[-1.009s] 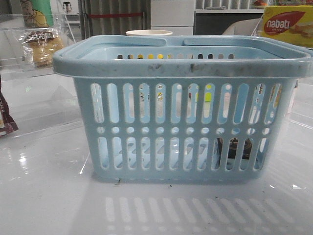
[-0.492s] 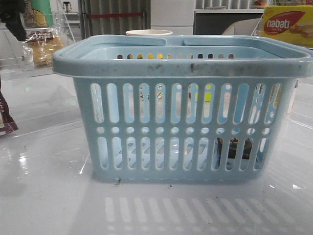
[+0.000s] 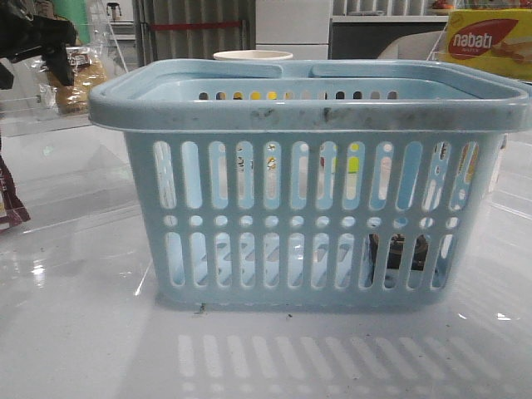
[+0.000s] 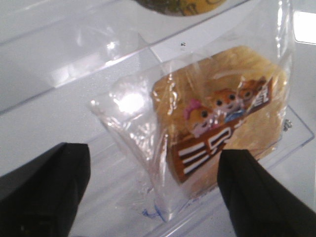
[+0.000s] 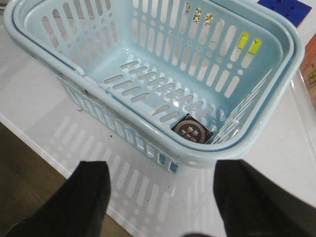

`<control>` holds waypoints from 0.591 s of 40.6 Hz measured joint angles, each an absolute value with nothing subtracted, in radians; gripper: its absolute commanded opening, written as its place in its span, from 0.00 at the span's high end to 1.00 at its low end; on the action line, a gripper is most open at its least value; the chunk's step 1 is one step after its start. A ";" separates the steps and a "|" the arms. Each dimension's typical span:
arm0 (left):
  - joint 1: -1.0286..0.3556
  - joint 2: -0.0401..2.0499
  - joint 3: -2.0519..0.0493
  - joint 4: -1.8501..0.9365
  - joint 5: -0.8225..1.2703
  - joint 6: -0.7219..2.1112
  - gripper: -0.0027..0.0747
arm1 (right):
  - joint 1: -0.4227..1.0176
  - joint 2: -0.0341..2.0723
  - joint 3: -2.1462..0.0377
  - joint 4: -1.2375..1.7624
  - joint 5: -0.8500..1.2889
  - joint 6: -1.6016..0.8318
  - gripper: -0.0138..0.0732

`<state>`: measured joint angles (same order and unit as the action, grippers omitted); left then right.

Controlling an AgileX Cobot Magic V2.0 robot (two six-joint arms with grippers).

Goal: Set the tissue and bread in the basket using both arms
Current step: 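Reach the left gripper to the bagged bread on the shelf and grasp it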

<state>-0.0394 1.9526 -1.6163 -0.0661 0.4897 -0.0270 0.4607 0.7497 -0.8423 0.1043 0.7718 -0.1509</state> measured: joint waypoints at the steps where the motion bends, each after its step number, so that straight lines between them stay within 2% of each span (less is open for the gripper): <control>1: -0.041 1.955 -1.618 -0.069 0.484 -0.023 0.21 | 0.461 0.750 -0.842 0.104 0.772 -0.151 0.21; 15: -0.065 1.992 -1.623 -0.138 0.422 0.095 0.23 | 0.461 0.750 -0.842 0.104 0.772 -0.151 0.21; 18: -0.065 2.005 -1.623 -0.138 0.420 0.099 0.31 | 0.461 0.750 -0.842 0.104 0.772 -0.151 0.21; 24: -0.065 2.011 -1.623 -0.140 0.420 0.100 0.54 | 0.461 0.750 -0.842 0.104 0.772 -0.151 0.21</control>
